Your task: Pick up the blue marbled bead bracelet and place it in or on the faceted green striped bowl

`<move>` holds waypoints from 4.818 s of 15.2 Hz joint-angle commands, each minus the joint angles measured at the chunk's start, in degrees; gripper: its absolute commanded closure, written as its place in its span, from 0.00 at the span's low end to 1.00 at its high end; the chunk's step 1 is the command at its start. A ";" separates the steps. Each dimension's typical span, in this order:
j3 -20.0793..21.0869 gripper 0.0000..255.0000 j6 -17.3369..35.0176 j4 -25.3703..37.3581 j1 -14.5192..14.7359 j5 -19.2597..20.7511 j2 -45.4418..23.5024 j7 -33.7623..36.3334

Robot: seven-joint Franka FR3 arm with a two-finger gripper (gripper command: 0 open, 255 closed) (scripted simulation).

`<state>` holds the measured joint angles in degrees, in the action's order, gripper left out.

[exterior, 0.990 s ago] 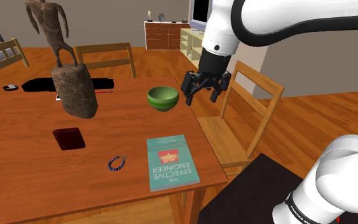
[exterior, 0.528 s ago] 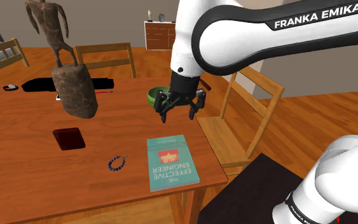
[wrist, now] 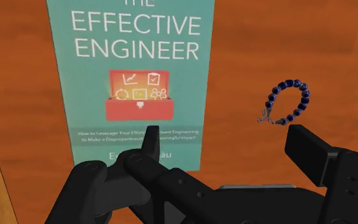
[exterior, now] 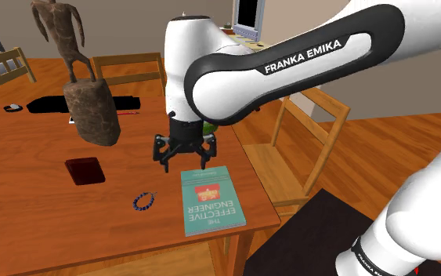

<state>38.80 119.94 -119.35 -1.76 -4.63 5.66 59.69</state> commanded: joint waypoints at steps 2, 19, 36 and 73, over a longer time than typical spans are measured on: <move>2.43 0.00 1.11 4.67 0.83 5.51 -8.20 8.04; -1.71 0.00 4.15 20.48 12.27 21.48 -34.09 26.39; -1.70 1.00 4.15 20.48 12.27 21.48 -34.09 26.39; 0.55 1.00 -17.23 35.34 7.38 14.74 -25.94 18.28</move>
<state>39.45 102.81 -83.35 6.91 10.78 -21.19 79.38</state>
